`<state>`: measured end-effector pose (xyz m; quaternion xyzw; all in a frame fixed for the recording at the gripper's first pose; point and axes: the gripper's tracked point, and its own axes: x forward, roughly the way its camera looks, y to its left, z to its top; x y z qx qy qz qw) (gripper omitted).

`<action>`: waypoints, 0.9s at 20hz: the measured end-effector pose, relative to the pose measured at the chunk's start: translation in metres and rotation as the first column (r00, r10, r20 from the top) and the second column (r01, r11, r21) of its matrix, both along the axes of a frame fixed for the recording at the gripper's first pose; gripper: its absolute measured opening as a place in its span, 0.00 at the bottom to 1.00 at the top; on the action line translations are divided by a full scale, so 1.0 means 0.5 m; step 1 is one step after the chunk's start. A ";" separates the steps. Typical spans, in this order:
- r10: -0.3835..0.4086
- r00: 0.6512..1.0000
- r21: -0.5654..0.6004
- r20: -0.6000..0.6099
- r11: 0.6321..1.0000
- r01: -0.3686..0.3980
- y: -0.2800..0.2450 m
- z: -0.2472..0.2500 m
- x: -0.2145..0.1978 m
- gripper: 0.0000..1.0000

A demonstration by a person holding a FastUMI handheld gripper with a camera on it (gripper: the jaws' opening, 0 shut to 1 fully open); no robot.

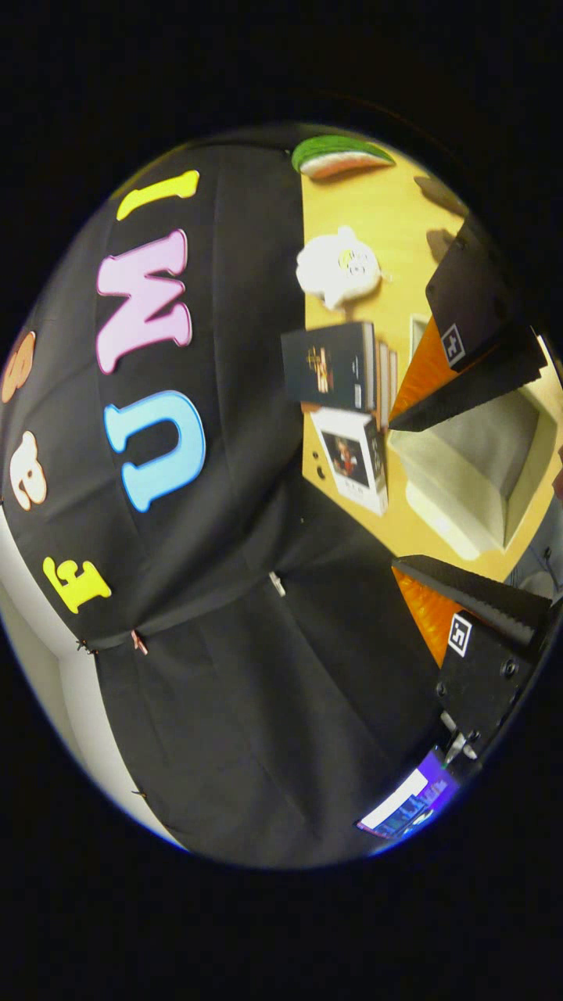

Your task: Open the storage box then place both shoes into the box .Put the left shoe in first, then the right shoe, with the right side of both shoes facing outward in a uniform manner.

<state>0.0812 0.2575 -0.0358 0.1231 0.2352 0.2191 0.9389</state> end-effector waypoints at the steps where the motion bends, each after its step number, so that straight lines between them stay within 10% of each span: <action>1: -0.037 0.999 -0.030 0.007 0.999 0.037 -0.042 -0.010 -0.004 0.98; 10: -0.275 0.960 -0.331 -0.048 0.912 0.244 -0.400 -0.194 -0.086 0.98; 18: -0.275 0.936 -0.451 -0.219 0.879 0.152 -0.524 -0.396 -0.181 0.96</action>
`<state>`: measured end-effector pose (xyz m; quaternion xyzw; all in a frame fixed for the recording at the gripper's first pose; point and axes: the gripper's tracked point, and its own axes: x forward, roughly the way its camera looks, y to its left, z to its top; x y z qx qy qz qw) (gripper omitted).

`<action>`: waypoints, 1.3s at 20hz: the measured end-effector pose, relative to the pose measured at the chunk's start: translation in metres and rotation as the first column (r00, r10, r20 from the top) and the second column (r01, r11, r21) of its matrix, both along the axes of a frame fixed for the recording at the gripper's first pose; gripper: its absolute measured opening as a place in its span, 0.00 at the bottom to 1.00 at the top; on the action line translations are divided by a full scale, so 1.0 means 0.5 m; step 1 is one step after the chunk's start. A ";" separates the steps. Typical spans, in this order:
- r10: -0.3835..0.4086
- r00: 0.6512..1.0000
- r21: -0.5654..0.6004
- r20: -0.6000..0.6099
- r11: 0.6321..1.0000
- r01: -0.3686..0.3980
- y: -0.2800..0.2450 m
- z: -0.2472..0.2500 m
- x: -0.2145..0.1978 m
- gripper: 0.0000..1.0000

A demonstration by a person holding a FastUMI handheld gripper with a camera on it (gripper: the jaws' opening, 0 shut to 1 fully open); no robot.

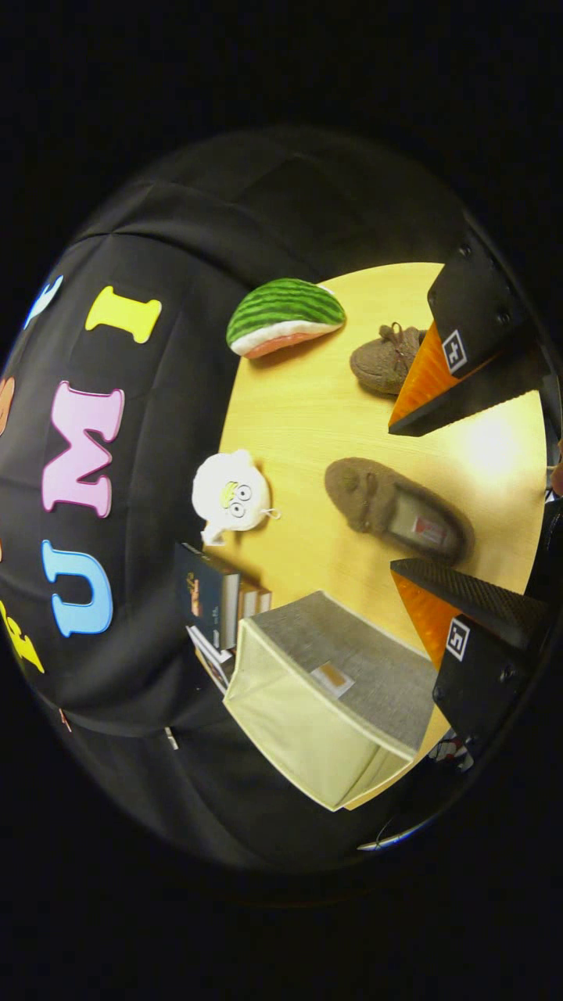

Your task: Open the storage box then place both shoes into the box .Put the left shoe in first, then the right shoe, with the right side of both shoes facing outward in a uniform manner.

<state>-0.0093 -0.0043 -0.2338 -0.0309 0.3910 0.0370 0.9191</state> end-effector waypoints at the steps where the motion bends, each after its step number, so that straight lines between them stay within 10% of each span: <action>1: 0.001 1.000 -0.008 -0.024 1.000 -0.002 -0.017 -0.033 0.008 0.97; 14: -0.062 0.976 0.169 -0.207 0.981 0.099 -0.047 -0.229 0.102 0.97; 21: -0.105 0.954 0.302 -0.282 0.934 0.192 -0.013 -0.246 0.100 0.18; 26: -0.120 0.951 0.289 -0.284 0.935 0.204 -0.011 -0.238 0.100 0.05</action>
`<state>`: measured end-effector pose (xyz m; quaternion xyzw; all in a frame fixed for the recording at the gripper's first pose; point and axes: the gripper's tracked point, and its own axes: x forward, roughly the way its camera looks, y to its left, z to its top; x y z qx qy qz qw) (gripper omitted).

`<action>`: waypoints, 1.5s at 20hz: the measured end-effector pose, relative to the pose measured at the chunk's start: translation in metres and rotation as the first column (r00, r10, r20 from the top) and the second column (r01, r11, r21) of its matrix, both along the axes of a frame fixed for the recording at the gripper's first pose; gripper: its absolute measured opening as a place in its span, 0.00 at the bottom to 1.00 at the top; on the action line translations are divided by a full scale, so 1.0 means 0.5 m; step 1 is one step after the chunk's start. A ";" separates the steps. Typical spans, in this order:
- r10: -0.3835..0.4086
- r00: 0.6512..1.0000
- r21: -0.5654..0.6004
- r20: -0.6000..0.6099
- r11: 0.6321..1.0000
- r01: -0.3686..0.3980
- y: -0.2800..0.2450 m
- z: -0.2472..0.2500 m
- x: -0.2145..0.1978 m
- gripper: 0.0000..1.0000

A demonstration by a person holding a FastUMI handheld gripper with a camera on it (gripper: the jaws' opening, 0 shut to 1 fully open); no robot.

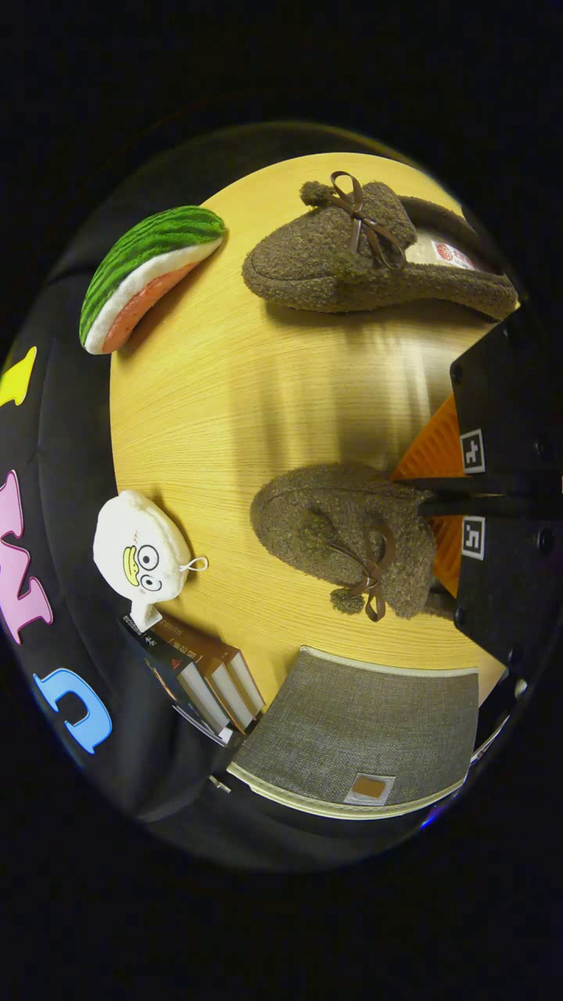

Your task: Open the storage box then place both shoes into the box .Put the left shoe in first, then the right shoe, with the right side of both shoes facing outward in a uniform manner.

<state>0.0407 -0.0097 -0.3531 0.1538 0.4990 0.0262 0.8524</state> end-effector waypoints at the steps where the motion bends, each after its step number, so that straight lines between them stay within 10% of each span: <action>1: -0.015 1.000 0.007 -0.005 1.000 0.015 0.003 0.006 0.000 0.05; 19: -0.188 0.953 0.208 0.238 0.968 0.140 0.203 0.447 0.020 0.05; 30: -0.137 0.969 0.266 0.208 0.961 0.079 0.511 0.433 0.053 0.05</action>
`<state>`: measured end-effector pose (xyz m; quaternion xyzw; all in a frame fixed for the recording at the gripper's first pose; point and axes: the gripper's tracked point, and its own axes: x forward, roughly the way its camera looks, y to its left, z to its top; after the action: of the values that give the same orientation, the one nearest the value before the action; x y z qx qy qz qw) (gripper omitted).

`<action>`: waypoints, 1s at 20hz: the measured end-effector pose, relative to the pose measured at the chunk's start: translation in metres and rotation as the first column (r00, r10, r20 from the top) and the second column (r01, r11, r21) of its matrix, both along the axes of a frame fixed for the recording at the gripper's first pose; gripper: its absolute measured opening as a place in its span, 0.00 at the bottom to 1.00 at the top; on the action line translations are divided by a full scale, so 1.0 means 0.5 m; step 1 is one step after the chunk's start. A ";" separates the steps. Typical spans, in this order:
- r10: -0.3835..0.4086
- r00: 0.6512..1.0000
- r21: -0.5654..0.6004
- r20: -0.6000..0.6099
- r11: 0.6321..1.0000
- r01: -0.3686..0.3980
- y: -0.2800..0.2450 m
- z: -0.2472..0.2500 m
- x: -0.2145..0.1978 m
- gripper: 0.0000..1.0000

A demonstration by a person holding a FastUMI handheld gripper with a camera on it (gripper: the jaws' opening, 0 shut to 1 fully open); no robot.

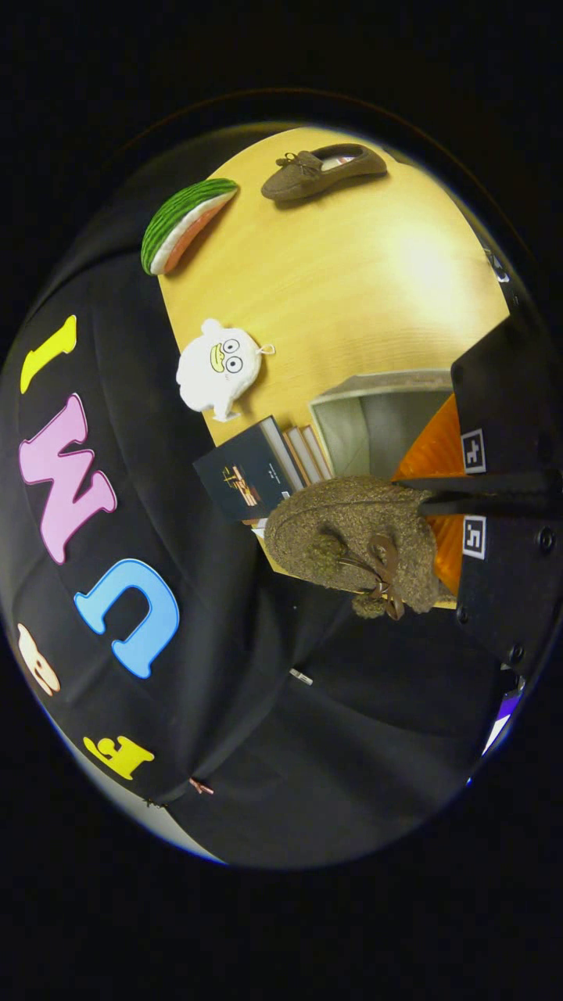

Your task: Open the storage box then place both shoes into the box .Put the left shoe in first, then the right shoe, with the right side of both shoes facing outward in a uniform manner.

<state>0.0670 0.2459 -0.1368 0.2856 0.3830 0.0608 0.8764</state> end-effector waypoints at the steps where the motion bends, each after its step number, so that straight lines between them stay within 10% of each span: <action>1: 0.001 1.000 -0.013 -0.011 1.000 -0.001 0.015 -0.019 0.003 0.05; 12: -0.017 0.985 -0.039 -0.171 0.999 0.010 0.078 -0.137 -0.009 0.06; 13: -0.002 0.983 -0.025 -0.181 1.000 -0.003 0.090 -0.133 -0.009 0.13; 16: 0.050 0.985 0.015 -0.163 0.999 -0.048 0.121 -0.102 -0.024 1.00; 20: 0.112 0.992 -0.053 -0.053 0.992 -0.115 0.109 -0.056 -0.010 0.99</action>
<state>0.0620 0.3002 -0.1647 0.2402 0.4221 0.0926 0.8693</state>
